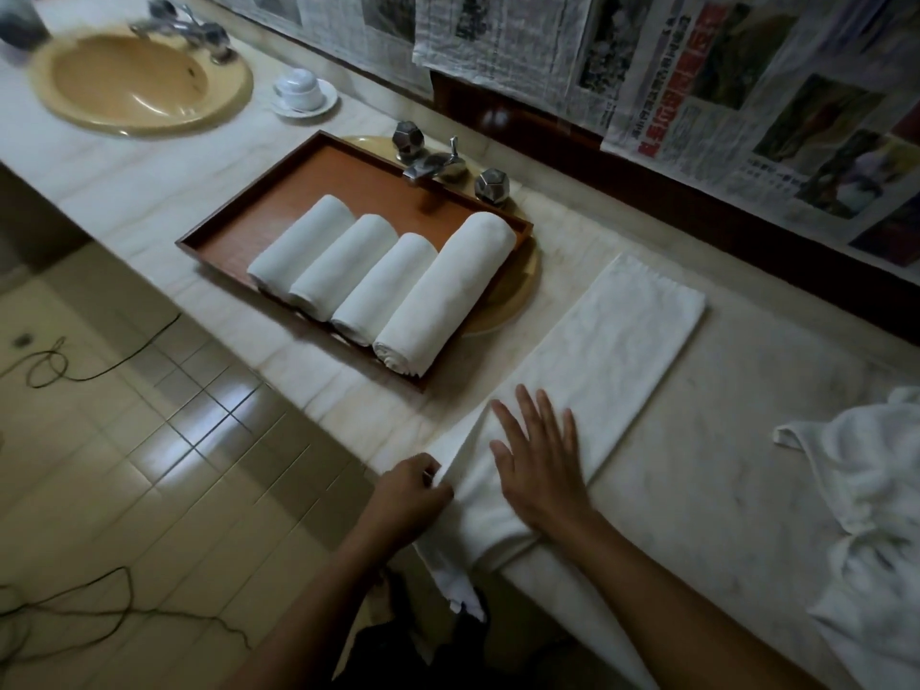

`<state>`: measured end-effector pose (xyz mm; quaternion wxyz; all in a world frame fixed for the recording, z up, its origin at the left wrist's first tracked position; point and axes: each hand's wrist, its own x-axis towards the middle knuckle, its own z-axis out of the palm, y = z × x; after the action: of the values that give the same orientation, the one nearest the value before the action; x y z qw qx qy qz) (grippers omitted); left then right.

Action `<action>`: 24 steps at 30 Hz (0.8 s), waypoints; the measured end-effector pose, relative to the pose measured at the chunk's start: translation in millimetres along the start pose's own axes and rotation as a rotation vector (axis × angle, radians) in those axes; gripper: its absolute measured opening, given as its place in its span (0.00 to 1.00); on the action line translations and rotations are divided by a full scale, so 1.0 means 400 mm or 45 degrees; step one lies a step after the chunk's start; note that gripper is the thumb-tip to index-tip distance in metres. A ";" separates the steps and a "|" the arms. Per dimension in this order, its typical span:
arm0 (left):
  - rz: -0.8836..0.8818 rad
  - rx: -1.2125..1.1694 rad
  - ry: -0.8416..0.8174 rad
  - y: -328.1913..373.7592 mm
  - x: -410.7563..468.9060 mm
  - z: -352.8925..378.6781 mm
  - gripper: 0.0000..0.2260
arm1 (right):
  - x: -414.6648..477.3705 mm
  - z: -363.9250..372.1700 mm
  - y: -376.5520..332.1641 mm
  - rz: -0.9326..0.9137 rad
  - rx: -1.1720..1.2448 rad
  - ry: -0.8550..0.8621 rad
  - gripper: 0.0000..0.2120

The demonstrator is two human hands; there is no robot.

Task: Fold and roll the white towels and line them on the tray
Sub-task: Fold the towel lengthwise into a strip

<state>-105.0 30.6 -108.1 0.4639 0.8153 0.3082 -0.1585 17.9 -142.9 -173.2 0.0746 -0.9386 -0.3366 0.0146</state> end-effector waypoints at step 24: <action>-0.121 0.080 0.193 -0.400 -0.145 -0.102 0.09 | 0.008 -0.024 -0.035 0.105 0.008 -0.187 0.29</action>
<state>-254.2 105.6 -160.7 0.4055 0.8236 0.3755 -0.1278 12.3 -131.6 -161.6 0.0518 -0.9478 -0.3021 0.0876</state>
